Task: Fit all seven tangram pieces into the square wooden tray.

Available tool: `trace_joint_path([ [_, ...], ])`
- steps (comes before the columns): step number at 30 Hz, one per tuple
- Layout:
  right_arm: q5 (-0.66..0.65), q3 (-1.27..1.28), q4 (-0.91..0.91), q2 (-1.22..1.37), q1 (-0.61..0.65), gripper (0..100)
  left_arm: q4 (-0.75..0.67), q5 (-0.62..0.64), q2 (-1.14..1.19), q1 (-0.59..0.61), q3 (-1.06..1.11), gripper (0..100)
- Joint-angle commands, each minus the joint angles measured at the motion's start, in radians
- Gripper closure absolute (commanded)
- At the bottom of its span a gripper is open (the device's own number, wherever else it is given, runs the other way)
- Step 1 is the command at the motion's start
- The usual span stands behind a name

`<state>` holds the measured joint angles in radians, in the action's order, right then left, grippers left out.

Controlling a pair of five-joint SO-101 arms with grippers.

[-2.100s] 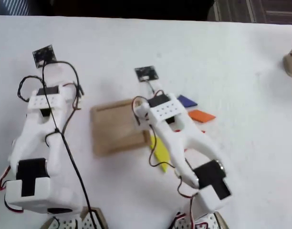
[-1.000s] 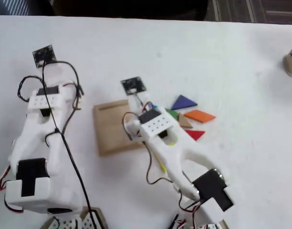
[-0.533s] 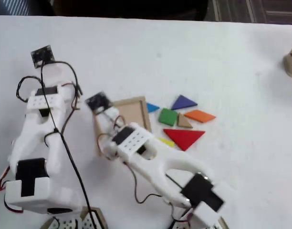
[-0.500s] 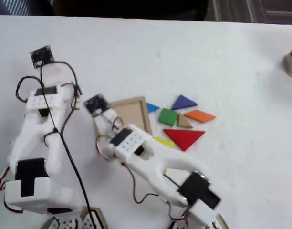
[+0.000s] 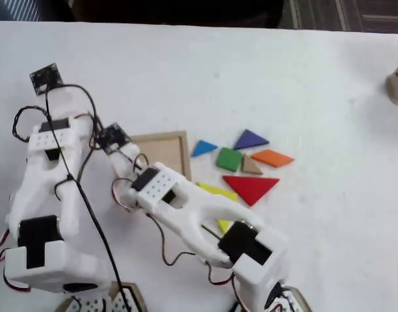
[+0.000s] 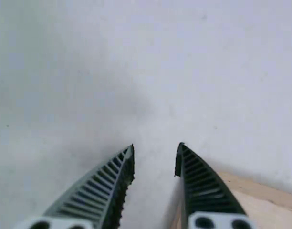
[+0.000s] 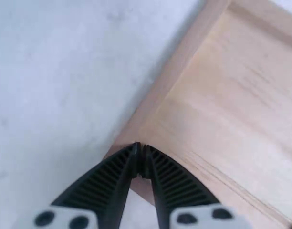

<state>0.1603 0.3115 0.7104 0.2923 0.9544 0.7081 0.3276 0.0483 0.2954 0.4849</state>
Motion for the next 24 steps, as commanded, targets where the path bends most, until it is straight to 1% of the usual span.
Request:
trace_joint_path([
  [1,0.008,-0.066,0.097,-0.110,-0.024,98.1,0.000,0.014,-0.015,0.015,-0.058,84],
  [5,0.008,-0.066,0.262,-0.320,-0.116,98.1,0.000,0.014,-0.015,0.008,-0.058,84],
  [7,0.006,-0.064,0.332,-0.427,-0.202,98.1,0.000,0.014,-0.015,0.007,-0.058,84],
  [9,0.006,-0.048,0.372,-0.506,-0.305,98.1,0.002,0.012,-0.015,-0.019,-0.054,84],
  [12,-0.002,0.020,0.323,-0.550,-0.429,98.1,0.020,0.009,-0.015,-0.071,-0.049,84],
  [15,-0.006,0.084,0.185,-0.533,-0.516,98.1,0.046,0.006,-0.015,-0.108,-0.049,84],
  [16,-0.028,0.094,0.140,-0.519,-0.550,98.1,0.052,0.006,-0.015,-0.117,-0.049,84],
  [18,-0.123,0.087,0.085,-0.486,-0.616,98.1,0.058,0.006,-0.015,-0.125,-0.049,84],
  [20,-0.193,0.052,0.071,-0.441,-0.677,98.0,0.057,0.006,-0.012,-0.127,-0.049,84],
  [22,-0.206,0.000,0.094,-0.381,-0.722,98.0,0.052,0.005,-0.010,-0.127,-0.049,84],
  [24,-0.210,-0.066,0.137,-0.317,-0.740,98.0,0.051,0.005,-0.010,-0.127,-0.049,84],
])
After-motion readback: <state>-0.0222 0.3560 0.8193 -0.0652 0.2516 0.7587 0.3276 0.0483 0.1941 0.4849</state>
